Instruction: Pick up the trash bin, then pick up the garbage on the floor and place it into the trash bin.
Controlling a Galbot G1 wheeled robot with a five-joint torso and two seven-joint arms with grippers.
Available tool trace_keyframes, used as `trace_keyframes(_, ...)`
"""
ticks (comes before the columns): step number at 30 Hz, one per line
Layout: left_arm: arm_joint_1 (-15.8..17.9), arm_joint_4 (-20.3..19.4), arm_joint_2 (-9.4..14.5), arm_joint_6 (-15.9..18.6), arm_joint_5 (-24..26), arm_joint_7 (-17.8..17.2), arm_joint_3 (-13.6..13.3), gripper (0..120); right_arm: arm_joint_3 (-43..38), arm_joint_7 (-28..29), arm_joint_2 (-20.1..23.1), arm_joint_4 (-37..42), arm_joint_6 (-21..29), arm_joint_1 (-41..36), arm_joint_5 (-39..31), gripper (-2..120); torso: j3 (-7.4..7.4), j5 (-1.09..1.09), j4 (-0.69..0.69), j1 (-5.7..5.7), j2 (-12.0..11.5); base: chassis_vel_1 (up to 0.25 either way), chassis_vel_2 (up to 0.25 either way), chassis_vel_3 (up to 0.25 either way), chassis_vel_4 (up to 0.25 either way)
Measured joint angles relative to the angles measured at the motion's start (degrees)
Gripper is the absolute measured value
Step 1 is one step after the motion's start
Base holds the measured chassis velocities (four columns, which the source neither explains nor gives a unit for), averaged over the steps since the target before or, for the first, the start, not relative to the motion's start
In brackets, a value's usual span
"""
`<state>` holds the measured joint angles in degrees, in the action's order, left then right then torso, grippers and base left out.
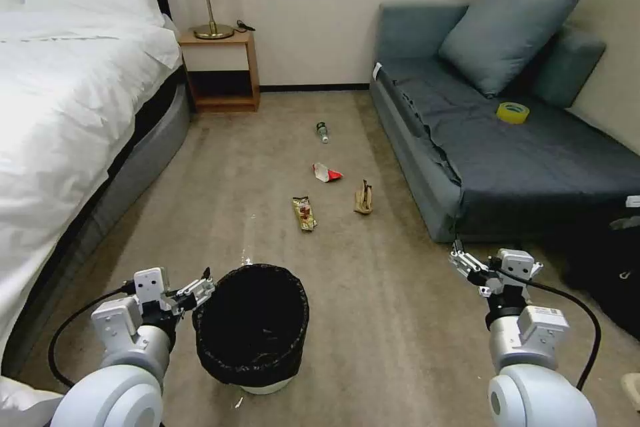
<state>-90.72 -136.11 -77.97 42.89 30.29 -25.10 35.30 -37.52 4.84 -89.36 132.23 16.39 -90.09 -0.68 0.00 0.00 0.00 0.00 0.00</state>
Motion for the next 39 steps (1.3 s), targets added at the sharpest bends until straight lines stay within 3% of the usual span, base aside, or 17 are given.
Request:
trace_keyframes(8, -0.55, 7.83, 0.17, -0.25, 0.67, -0.38, -1.61, 100, 0.04, -0.08, -0.01, -0.04, -0.18, -0.05, -0.05, 100, 0.0, 0.0, 0.01, 0.0, 0.0, 0.0, 0.0, 0.0, 0.0)
trace_keyframes(11, 0.8, 11.51, 0.17, -0.44, 2.54, -0.89, -2.34, 99, 0.21, -0.11, -0.15, -0.47, -0.46, 0.06, 0.01, 100, 0.0, 0.0, 0.0, 0.0, 0.0, 0.0, 0.0, 0.0, 0.0)
trace_keyframes(22, 2.48, 15.93, 0.08, -0.61, 5.3, -1.96, -3.43, 99, 0.24, -0.1, -0.31, -1.32, -1.05, 0.56, 0.17, 100, 0.0, 0.0, 0.0, 0.0, 0.0, 0.0, 0.0, 0.0, 0.0)
trace_keyframes(31, 3.06, 17.32, -0.12, -1.03, 7.86, -2.31, -3.5, 69, 0.22, 0.22, -0.54, -2.18, -2.02, 0.81, 0.41, 100, 0.0, 0.02, 0.01, 0.0, 0.0, 0.0, 0.0, 0.0, 0.0)
trace_keyframes(35, 3.12, 17.62, -0.19, -1.08, 8.56, -2.4, -3.46, 49, 0.22, 0.37, -0.57, -2.48, -2.17, 1.03, 0.44, 100, 0.0, 0.03, 0.01, 0.0, 0.0, 0.0, 0.0, 0.0, 0.0)
trace_keyframes(39, 3.15, 17.72, -0.22, -1.08, 9.1, -2.54, -3.44, 39, 0.23, 0.42, -0.58, -2.62, -2.28, 1.11, 0.41, 100, -0.01, 0.03, 0.01, 0.0, 0.0, 0.0, 0.0, 0.0, 0.0)
